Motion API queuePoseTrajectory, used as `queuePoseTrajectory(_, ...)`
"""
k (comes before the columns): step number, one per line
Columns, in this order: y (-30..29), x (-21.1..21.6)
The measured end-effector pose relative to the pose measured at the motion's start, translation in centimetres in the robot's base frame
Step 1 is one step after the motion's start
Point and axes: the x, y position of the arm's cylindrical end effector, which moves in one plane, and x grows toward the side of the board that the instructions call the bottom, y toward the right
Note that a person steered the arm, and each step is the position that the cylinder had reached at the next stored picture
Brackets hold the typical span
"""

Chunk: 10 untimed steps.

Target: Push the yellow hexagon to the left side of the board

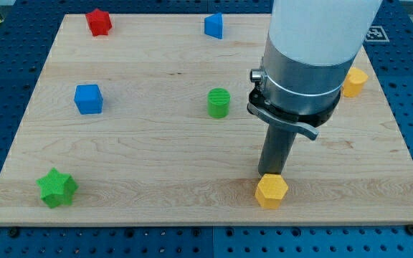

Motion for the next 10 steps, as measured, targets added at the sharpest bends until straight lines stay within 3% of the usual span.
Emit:
queuePoseTrajectory(5, 4.6, -0.6)
queuePoseTrajectory(8, 6.9, 1.1)
queuePoseTrajectory(10, 11.7, 1.2)
